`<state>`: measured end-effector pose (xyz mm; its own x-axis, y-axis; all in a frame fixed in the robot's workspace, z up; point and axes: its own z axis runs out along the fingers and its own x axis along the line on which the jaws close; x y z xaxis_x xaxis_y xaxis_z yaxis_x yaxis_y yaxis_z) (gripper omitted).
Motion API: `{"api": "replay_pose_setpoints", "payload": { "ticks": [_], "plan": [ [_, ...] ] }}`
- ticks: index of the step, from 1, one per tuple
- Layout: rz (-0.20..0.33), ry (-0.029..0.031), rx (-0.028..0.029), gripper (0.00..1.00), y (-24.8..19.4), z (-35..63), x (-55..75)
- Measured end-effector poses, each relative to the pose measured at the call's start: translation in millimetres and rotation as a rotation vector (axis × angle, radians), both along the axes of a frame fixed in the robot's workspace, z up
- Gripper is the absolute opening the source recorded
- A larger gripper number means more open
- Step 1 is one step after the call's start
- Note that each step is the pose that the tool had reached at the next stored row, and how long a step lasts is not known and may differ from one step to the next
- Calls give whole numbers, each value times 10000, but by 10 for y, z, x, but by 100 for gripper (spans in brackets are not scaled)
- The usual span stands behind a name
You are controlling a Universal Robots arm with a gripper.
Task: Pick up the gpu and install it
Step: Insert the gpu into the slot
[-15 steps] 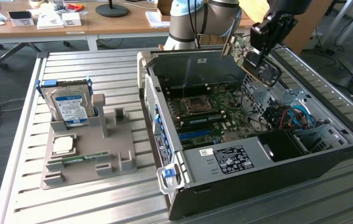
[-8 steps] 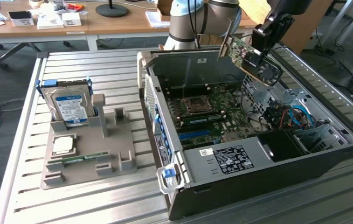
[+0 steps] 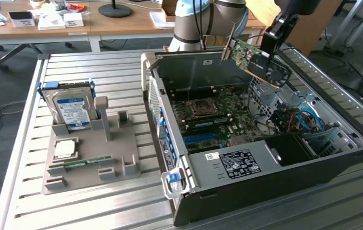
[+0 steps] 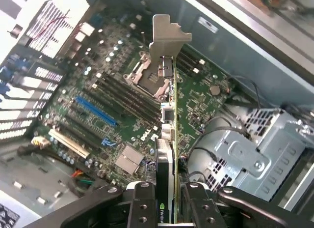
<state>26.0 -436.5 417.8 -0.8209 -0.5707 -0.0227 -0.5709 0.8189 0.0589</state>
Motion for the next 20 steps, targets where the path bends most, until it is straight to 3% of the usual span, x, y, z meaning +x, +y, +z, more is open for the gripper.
{"api": "replay_pose_setpoints", "payload": {
  "ticks": [8,20],
  "plan": [
    [1350,0,-1,27,0,-1,0],
    [2934,0,-2,27,0,-2,0]
  ]
}}
